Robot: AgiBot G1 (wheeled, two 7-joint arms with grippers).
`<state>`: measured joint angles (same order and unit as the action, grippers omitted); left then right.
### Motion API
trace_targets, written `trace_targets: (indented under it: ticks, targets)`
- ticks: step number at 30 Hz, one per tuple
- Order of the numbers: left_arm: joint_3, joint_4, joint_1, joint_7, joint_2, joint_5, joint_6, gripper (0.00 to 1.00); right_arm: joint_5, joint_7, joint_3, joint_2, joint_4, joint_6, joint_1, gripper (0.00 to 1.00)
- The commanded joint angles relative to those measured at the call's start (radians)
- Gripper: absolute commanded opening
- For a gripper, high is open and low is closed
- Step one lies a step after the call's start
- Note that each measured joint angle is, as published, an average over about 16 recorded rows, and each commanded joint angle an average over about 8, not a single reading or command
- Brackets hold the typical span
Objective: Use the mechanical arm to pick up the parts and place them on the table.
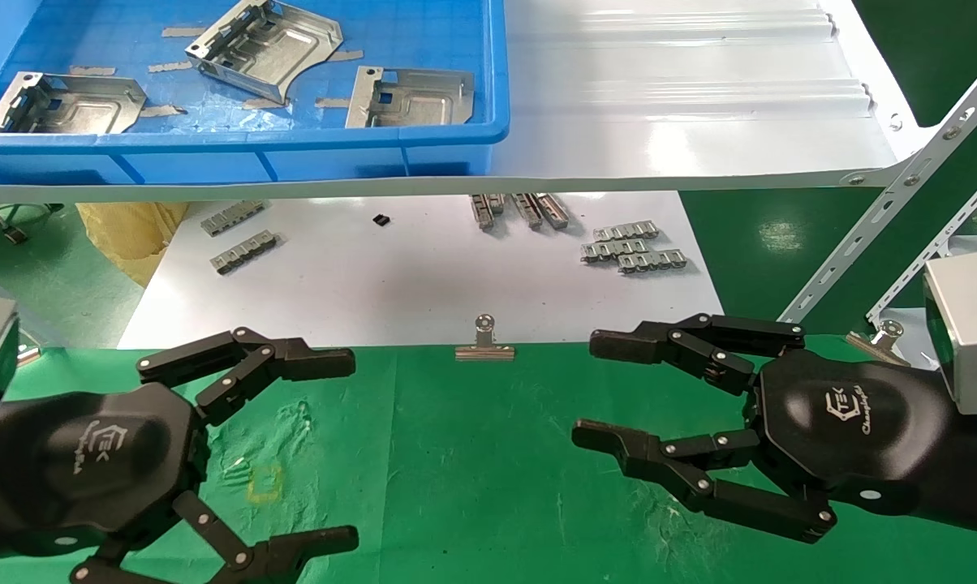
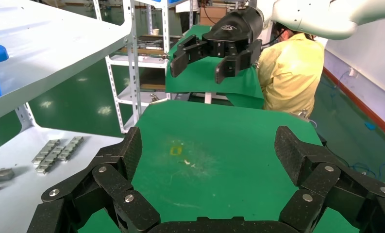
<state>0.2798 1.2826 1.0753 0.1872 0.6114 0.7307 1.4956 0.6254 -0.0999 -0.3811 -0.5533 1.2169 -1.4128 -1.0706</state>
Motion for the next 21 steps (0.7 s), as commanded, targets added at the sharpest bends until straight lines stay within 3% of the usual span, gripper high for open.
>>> trace_targets:
  ticks: [1, 21]
  targets:
    - [0.0, 0.0, 0.0, 0.0, 0.0, 0.0, 0.0, 1.0, 0.0, 0.0, 0.0, 0.0, 0.0, 0.0, 0.0, 0.0]
    - [0.0, 0.0, 0.0, 0.0, 0.0, 0.0, 0.0, 1.0, 0.0, 0.0, 0.0, 0.0, 0.0, 0.0, 0.0, 0.0]
